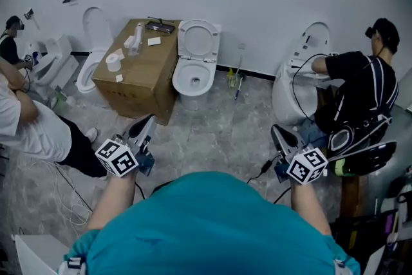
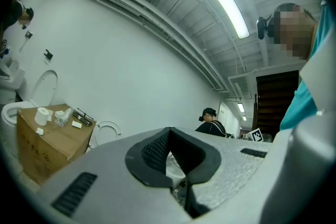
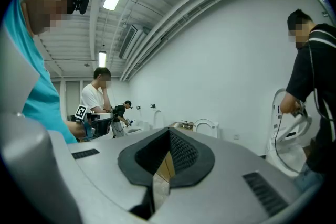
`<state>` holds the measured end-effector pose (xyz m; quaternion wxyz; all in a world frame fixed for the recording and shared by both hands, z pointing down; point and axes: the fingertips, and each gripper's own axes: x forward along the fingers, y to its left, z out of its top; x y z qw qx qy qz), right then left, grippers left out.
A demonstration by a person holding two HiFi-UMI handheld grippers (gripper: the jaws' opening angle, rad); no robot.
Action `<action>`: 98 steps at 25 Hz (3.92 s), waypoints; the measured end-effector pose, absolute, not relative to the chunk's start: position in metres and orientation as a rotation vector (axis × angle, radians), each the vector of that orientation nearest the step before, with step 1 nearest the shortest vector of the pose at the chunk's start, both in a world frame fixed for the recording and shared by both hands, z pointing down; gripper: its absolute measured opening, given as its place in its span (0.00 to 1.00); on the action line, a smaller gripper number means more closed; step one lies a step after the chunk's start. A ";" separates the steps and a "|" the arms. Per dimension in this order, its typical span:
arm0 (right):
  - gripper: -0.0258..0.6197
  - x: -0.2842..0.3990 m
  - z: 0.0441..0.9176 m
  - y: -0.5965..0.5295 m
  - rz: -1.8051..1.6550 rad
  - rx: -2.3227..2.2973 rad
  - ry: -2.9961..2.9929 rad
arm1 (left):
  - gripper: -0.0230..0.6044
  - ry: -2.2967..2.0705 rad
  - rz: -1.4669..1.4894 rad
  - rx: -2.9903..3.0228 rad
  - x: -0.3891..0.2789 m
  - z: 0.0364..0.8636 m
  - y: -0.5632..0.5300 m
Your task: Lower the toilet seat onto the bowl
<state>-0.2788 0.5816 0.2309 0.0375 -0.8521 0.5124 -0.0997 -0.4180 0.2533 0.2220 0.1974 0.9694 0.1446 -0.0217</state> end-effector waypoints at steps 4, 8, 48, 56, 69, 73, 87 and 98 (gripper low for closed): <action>0.03 -0.270 0.235 0.578 -0.300 -2.603 1.583 | 0.03 0.419 -0.046 2.717 -0.408 0.227 0.259; 0.03 -0.259 0.250 0.566 -0.350 -2.608 1.558 | 0.03 0.408 -0.016 2.696 -0.398 0.242 0.242; 0.03 0.071 0.255 0.296 -0.349 -2.526 1.664 | 0.03 0.305 0.009 2.705 -0.104 0.261 -0.007; 0.03 0.175 0.236 0.315 -0.306 -2.415 1.926 | 0.03 0.099 -0.034 2.718 -0.041 0.243 0.056; 0.03 0.248 0.252 0.286 -0.352 -2.306 2.094 | 0.03 -0.052 -0.037 2.711 0.005 0.247 0.065; 0.03 0.258 0.256 0.250 -0.370 -2.300 2.108 | 0.03 -0.043 -0.050 2.695 0.015 0.255 0.039; 0.03 0.284 0.248 0.082 -0.373 -2.361 2.087 | 0.03 0.067 -0.067 2.714 0.055 0.272 -0.113; 0.03 0.331 0.287 0.006 -0.488 -2.322 2.226 | 0.03 -0.063 -0.043 2.698 0.070 0.284 -0.162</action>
